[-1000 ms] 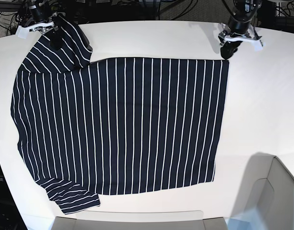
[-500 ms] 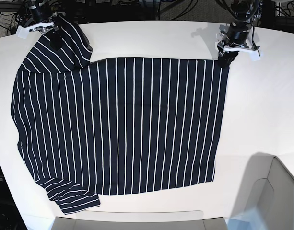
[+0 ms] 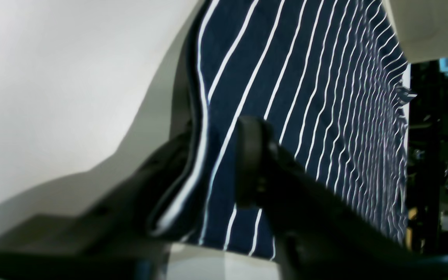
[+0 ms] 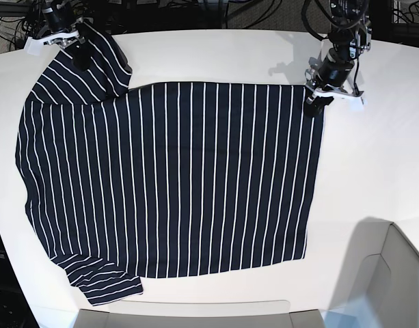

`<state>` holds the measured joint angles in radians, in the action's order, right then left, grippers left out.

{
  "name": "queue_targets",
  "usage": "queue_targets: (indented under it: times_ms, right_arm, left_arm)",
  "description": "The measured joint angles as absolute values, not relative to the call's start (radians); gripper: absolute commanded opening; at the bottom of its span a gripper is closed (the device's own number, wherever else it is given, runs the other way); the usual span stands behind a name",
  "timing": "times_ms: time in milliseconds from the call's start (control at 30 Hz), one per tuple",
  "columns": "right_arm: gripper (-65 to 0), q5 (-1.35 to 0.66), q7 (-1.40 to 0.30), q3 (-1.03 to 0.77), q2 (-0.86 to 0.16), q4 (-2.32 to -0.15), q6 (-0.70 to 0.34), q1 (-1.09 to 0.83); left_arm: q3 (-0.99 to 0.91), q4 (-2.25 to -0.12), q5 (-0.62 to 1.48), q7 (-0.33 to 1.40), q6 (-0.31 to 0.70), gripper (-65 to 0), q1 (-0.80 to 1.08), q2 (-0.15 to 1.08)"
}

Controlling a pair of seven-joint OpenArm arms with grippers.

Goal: Fold the T-shirt properly
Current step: 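Lift the collar edge with both grippers and fold it toward the hem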

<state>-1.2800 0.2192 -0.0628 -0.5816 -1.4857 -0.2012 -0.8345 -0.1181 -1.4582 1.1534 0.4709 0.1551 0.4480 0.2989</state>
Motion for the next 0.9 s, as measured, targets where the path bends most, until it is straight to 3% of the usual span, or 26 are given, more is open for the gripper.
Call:
queue_targets:
  times_ms: [67,167,500,900]
  right_arm:
    - [-55.8,-1.28,0.197,-0.061,-0.587,-1.494,-0.182,-0.838]
    - [-65.0,-1.277,0.176,-0.061,-0.606,-1.517,-0.168,-0.857]
    - [-65.0,-1.28,0.187,-0.152,-0.592,-1.651,-0.165,-0.978]
    - [-65.0,-0.989,0.172,-0.318,-0.389,-1.83,-0.171,-1.051]
  left_arm:
    - [-0.118,-1.463,1.153,0.468,0.158,-65.0,0.462,0.3]
    - [-0.118,-1.466,1.153,0.468,0.159,-65.0,0.472,0.302]
    - [-0.24,-1.554,1.181,0.478,0.152,-65.0,0.636,0.299]
    - [-0.29,-1.701,1.145,0.523,0.097,-65.0,0.739,0.297]
